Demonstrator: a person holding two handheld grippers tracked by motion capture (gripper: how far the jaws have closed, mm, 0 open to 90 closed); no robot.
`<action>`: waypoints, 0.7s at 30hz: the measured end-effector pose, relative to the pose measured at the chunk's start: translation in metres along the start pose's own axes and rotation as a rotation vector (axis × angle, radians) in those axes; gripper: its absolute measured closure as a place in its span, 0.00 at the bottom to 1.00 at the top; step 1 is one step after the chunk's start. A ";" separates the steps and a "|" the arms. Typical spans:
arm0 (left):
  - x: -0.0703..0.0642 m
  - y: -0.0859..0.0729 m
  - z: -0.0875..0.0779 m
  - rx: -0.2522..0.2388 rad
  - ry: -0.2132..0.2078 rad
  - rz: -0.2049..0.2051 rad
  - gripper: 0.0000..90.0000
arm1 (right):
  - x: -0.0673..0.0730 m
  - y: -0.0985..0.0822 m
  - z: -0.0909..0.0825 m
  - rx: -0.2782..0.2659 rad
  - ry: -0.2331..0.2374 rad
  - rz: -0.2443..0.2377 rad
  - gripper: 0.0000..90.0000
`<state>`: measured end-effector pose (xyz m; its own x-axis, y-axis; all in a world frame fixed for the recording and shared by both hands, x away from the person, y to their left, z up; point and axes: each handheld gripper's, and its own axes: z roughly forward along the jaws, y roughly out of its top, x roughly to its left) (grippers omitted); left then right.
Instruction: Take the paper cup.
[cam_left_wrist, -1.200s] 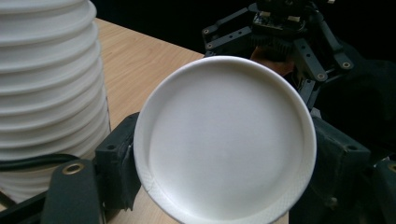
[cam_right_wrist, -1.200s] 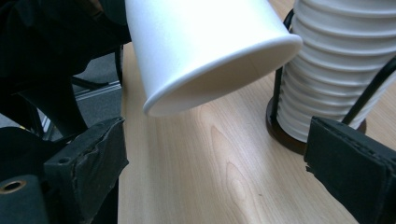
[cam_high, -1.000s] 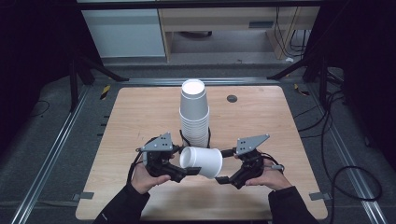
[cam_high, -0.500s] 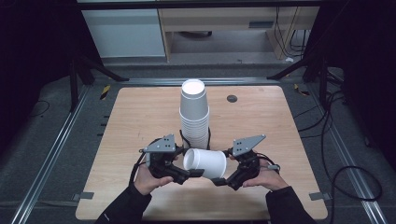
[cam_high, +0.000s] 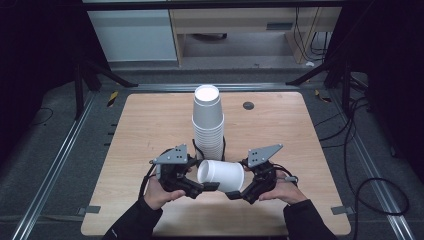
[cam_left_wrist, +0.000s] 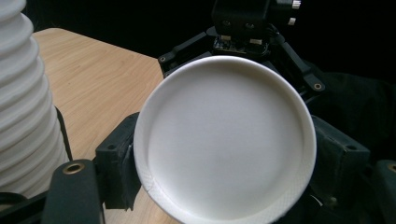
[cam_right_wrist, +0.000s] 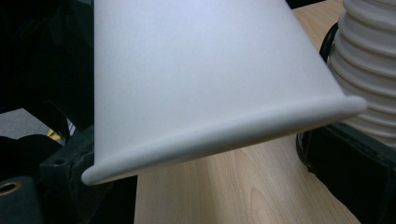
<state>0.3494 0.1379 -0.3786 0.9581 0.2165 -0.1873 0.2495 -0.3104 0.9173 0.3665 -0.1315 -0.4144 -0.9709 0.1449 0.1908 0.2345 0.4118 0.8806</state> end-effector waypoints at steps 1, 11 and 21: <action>0.000 0.000 0.001 0.001 -0.002 0.001 0.26 | 0.001 0.000 0.001 0.003 0.007 -0.002 0.05; -0.002 -0.001 0.005 0.002 -0.023 0.004 0.26 | 0.001 0.000 0.008 0.007 0.045 -0.011 0.06; -0.001 -0.003 0.005 0.002 -0.027 0.005 0.26 | 0.000 -0.002 0.009 -0.003 0.052 -0.010 0.07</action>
<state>0.3487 0.1337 -0.3833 0.9628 0.1899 -0.1924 0.2451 -0.3132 0.9175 0.3664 -0.1243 -0.4205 -0.9744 0.0935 0.2045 0.2248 0.4107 0.8836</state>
